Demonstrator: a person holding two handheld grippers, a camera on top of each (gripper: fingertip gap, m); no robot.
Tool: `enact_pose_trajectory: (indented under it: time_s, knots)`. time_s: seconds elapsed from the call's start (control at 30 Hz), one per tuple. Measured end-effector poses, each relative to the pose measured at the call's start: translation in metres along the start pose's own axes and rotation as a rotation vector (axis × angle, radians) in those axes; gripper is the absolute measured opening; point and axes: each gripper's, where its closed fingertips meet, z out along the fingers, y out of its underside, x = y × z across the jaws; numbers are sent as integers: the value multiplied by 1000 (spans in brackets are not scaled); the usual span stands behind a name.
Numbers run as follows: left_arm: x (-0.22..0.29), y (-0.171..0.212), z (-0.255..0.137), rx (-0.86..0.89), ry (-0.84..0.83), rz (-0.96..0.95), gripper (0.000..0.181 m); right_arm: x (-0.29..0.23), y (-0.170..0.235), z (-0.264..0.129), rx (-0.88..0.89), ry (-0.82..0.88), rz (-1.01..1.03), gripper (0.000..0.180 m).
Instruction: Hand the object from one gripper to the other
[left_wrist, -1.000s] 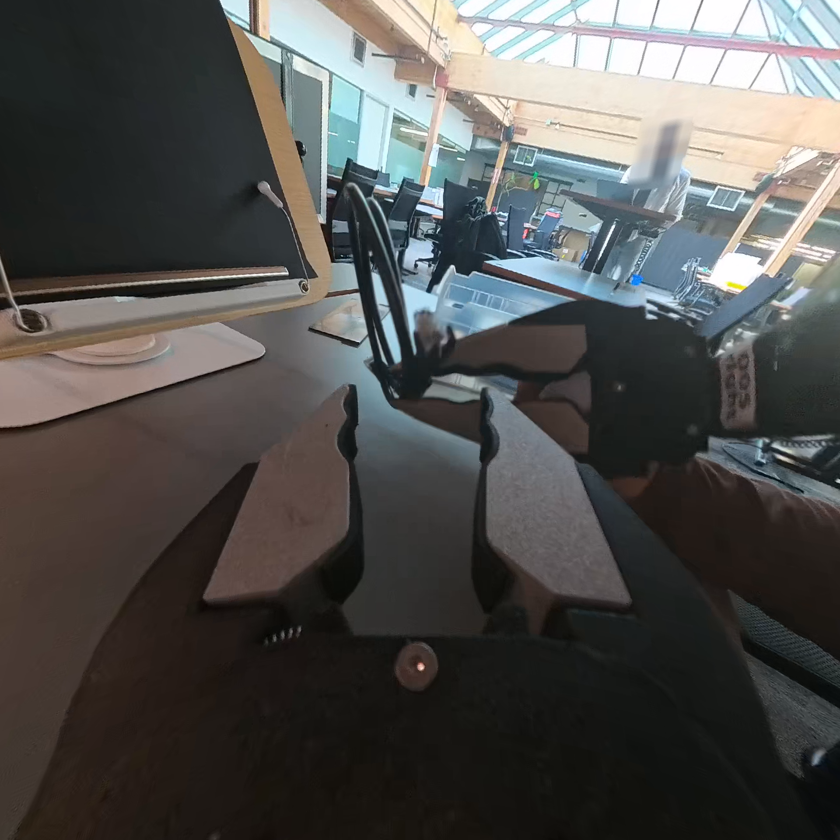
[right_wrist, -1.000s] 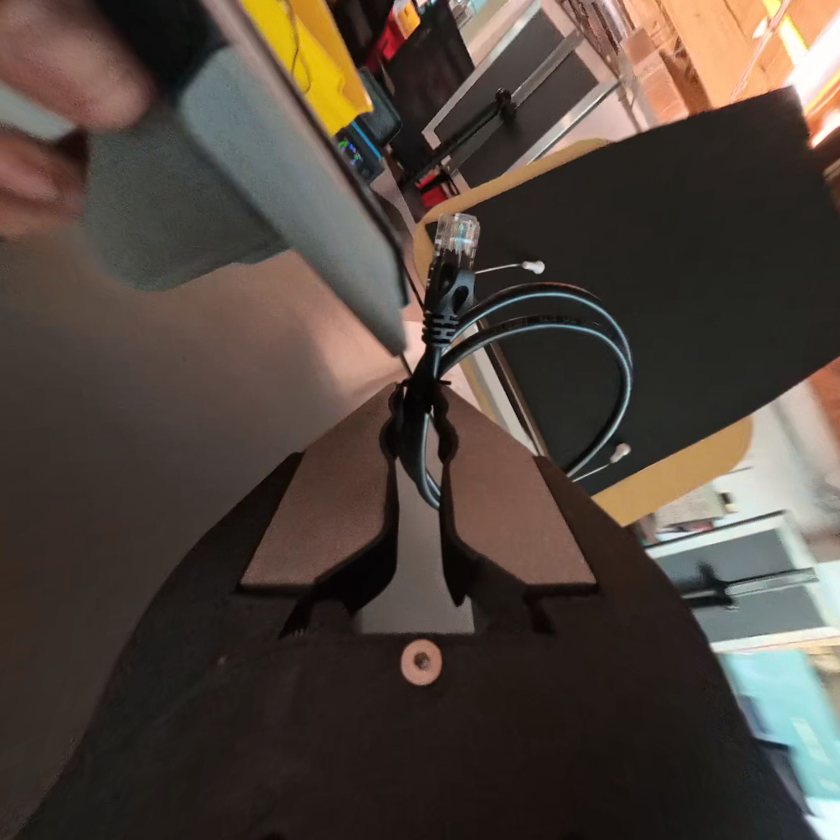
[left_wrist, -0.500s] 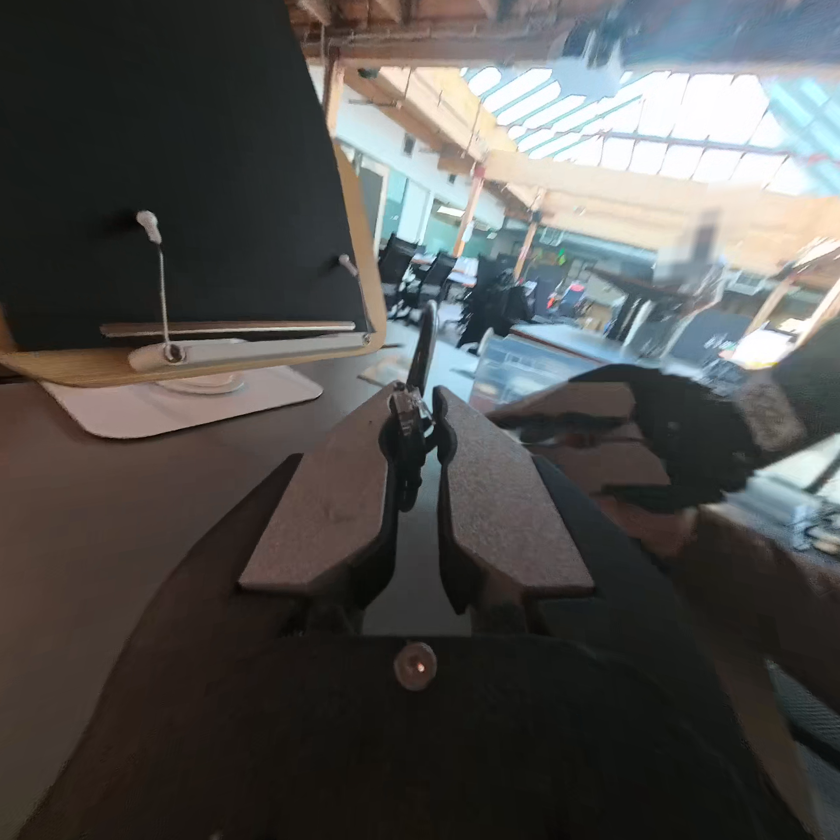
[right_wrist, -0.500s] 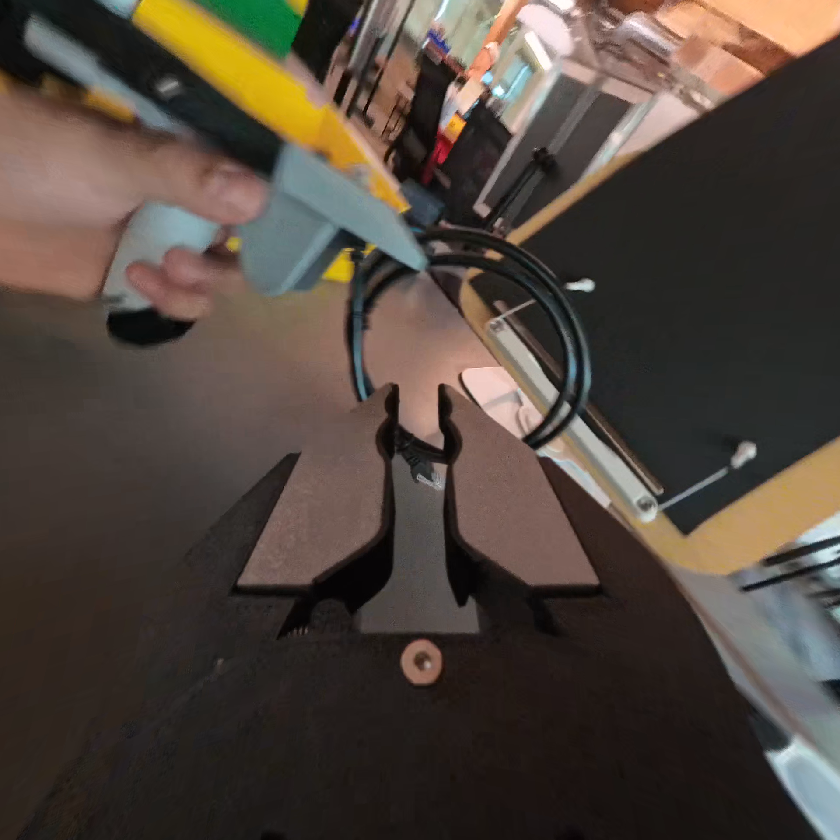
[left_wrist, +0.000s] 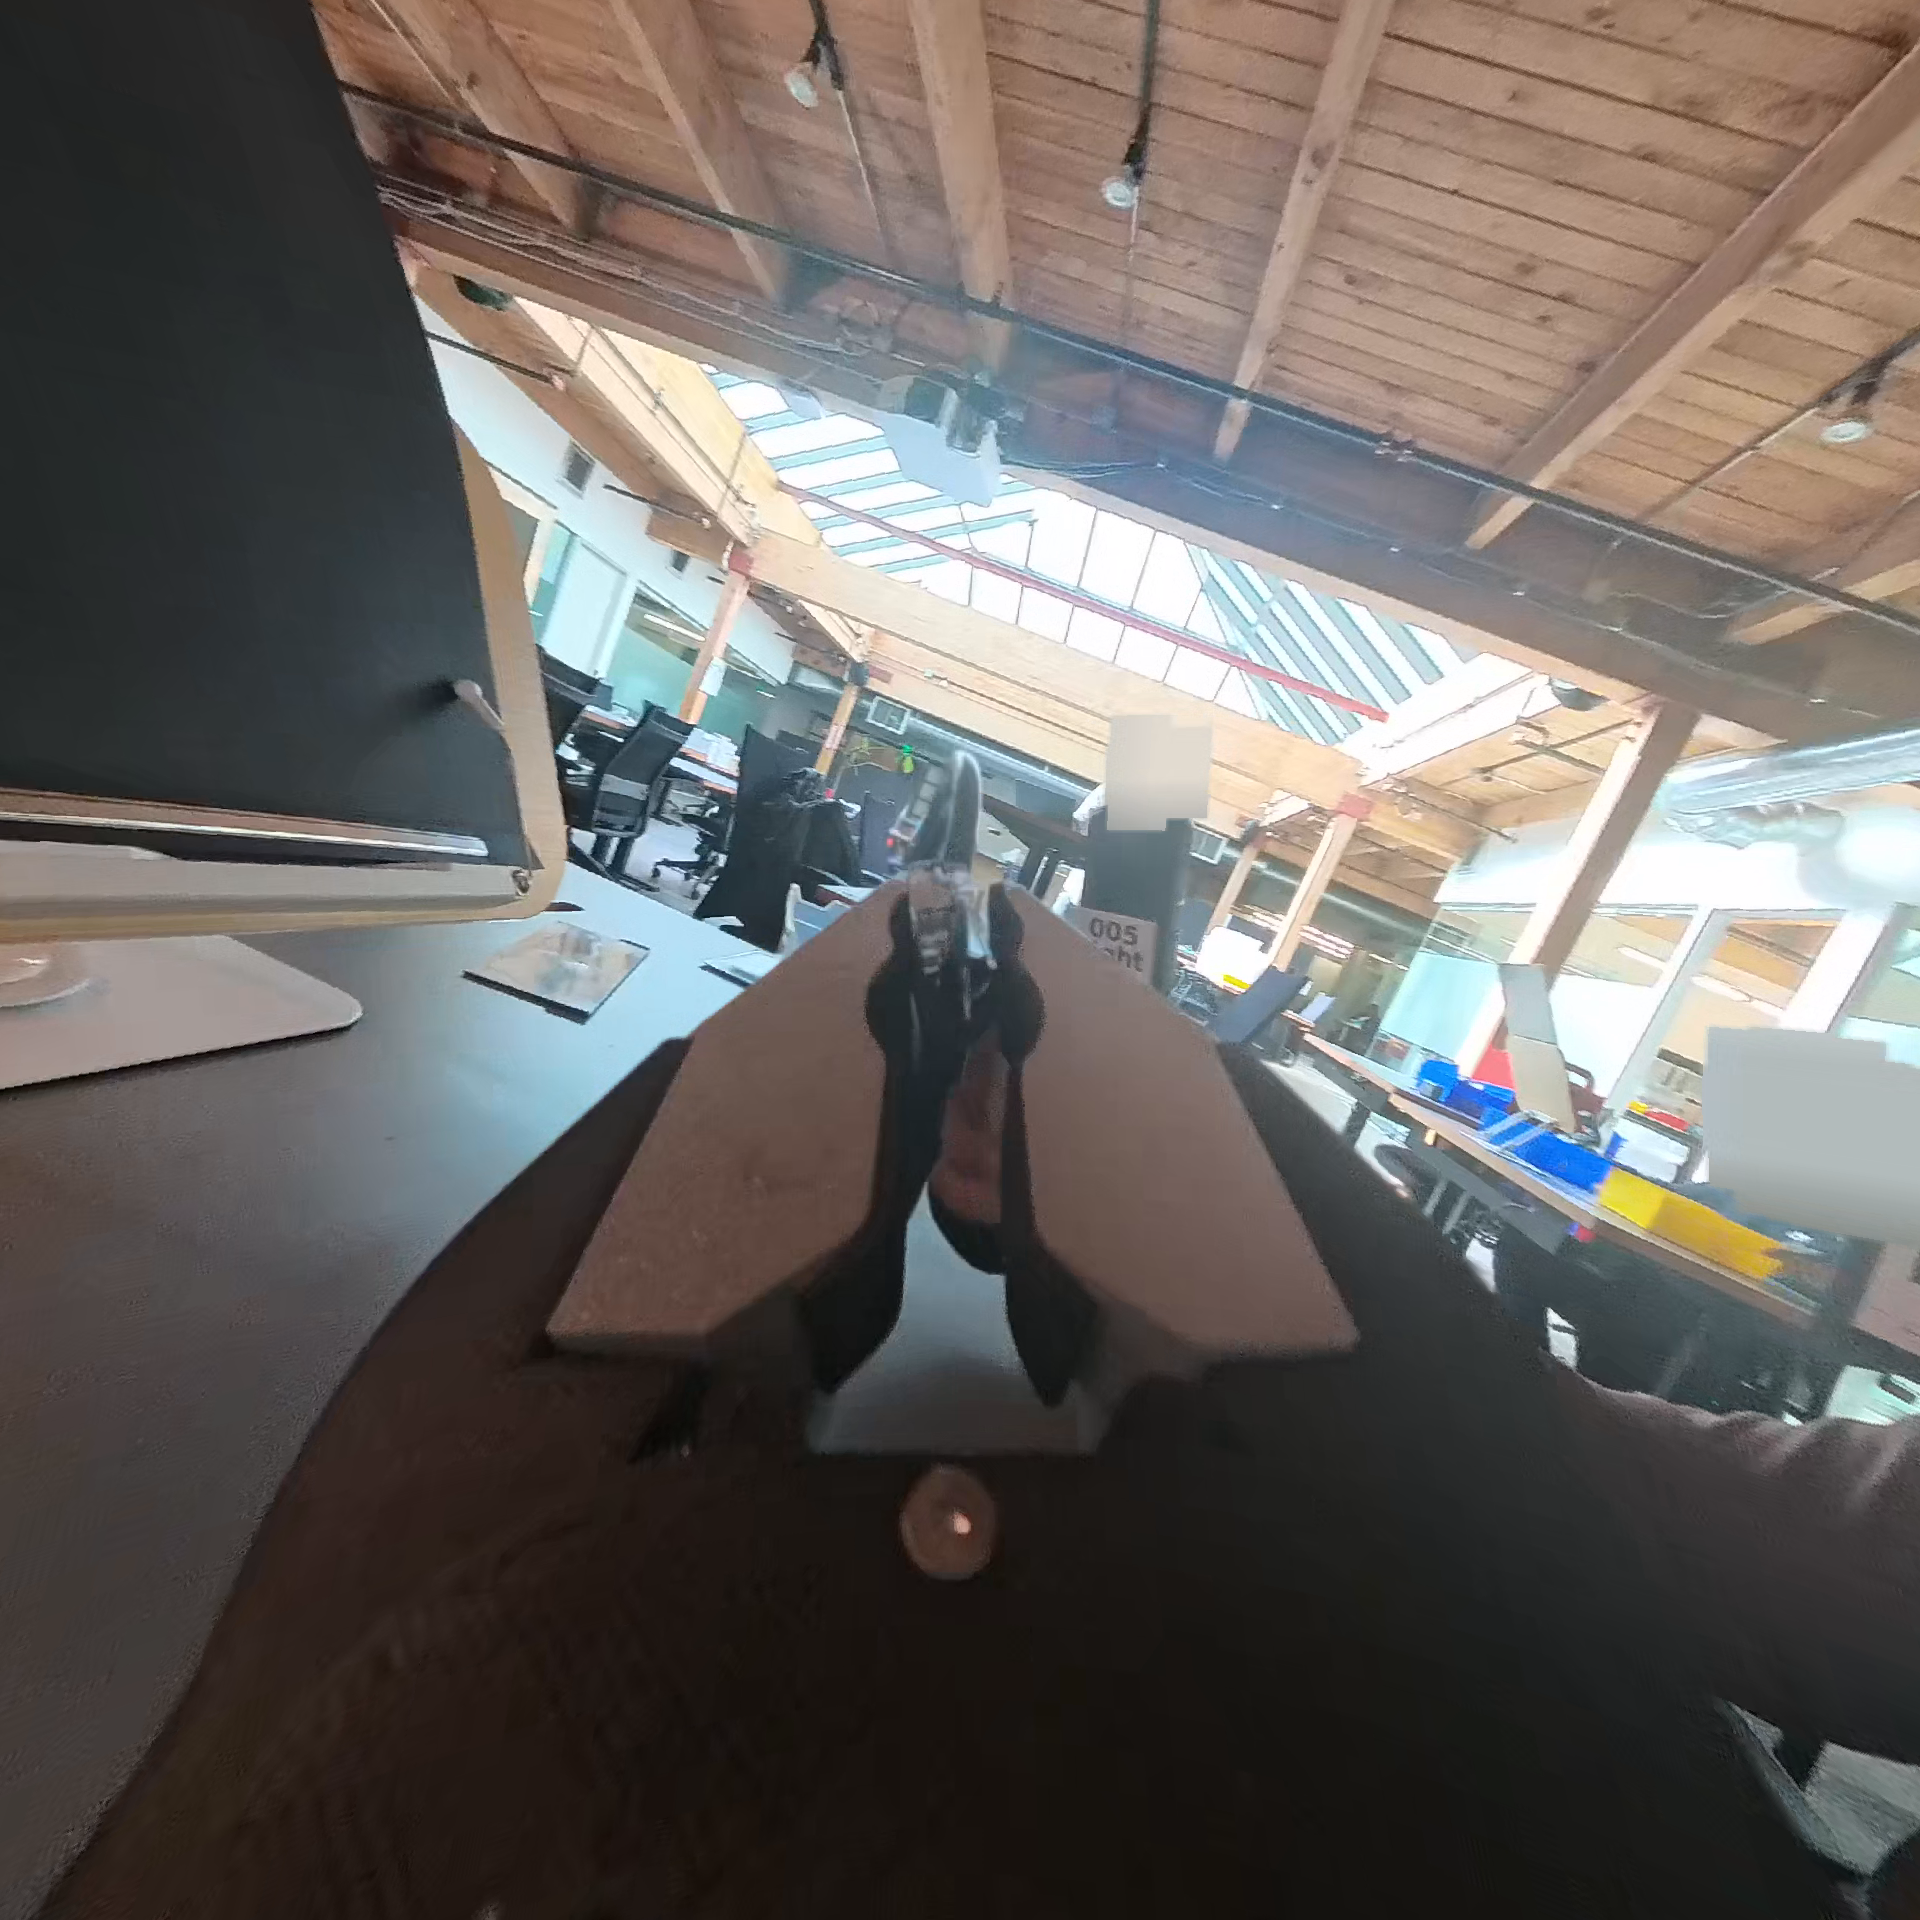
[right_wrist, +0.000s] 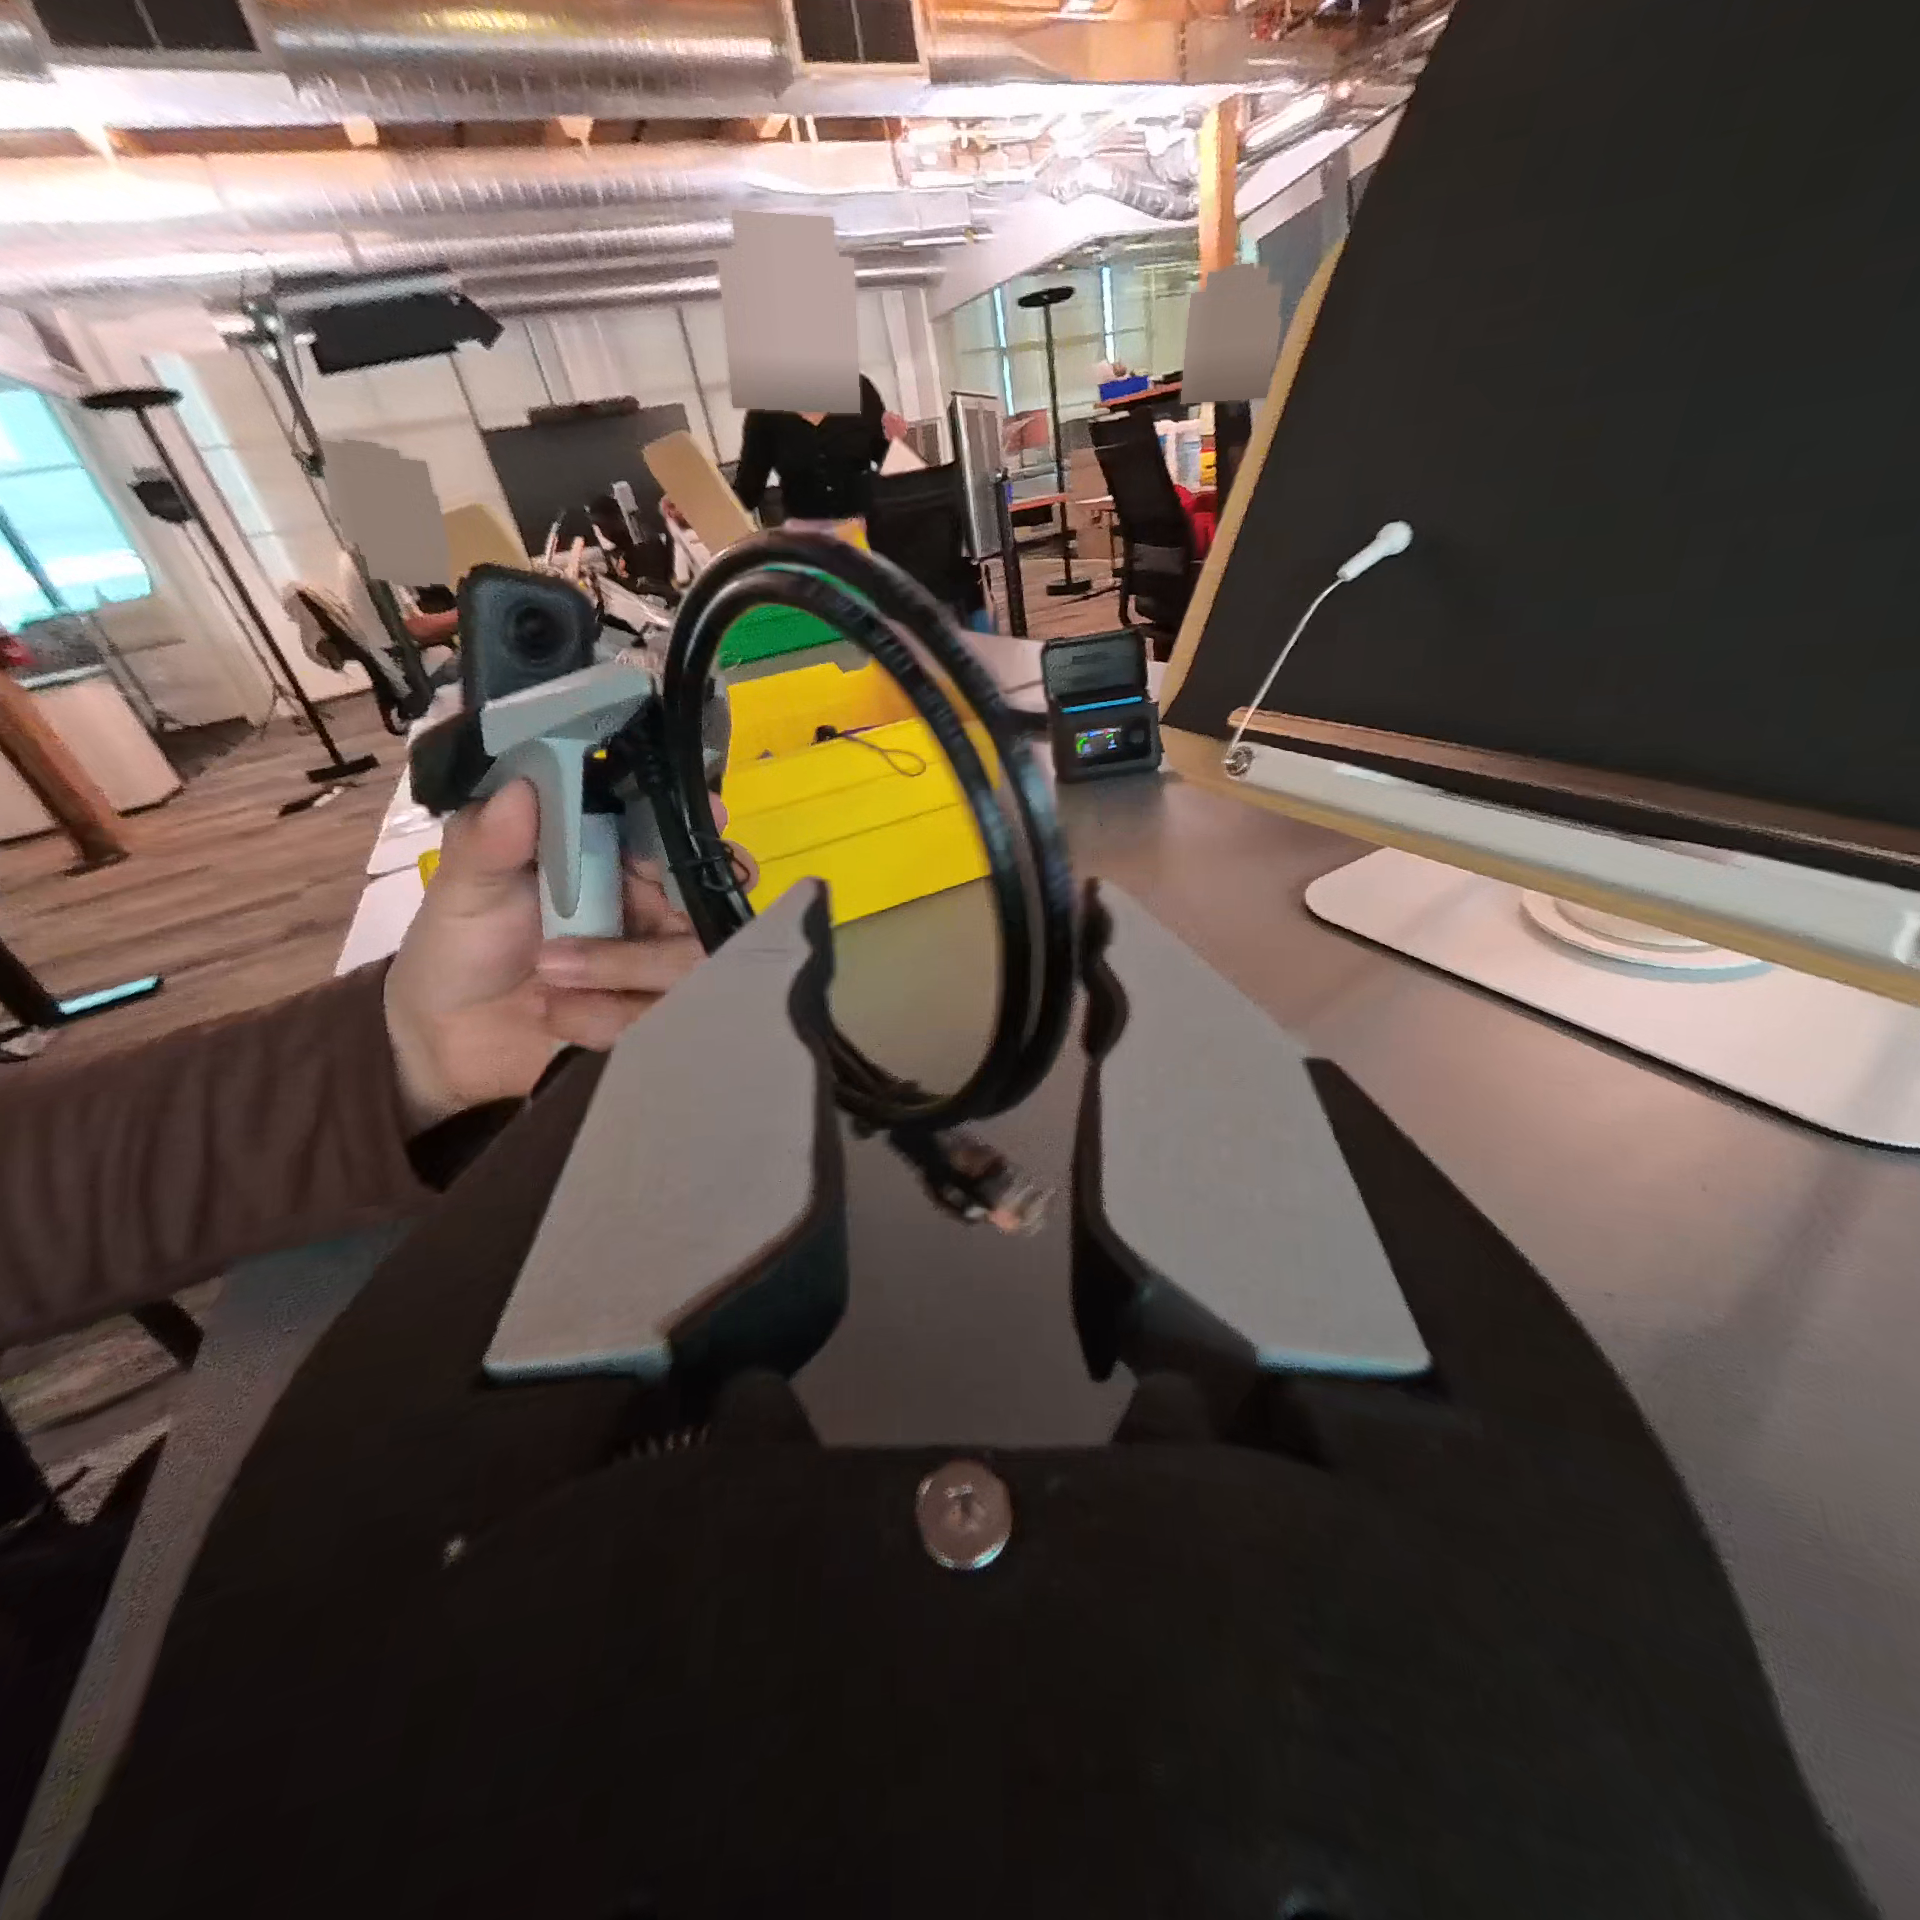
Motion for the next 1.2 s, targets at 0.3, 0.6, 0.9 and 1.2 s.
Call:
enact_pose_trajectory:
  time_s: [0.3, 0.6, 0.9, 1.2]
  knots:
    - [8, 8, 5, -36, 40, -5, 8, -5, 5, -3, -58, -45, -32, 15]
    - [-44, 23, 0, -147, -326, 96, 40, 13, -8, -12, -83, 257, -418, 0]
    - [-20, 58, 15, -260, -100, -229, 61, 0, -10, -3, -225, 620, -1228, 0]
    - [-27, 44, 7, -202, -80, -326, 17, -28, 24, 29, -318, 588, -1587, 0]
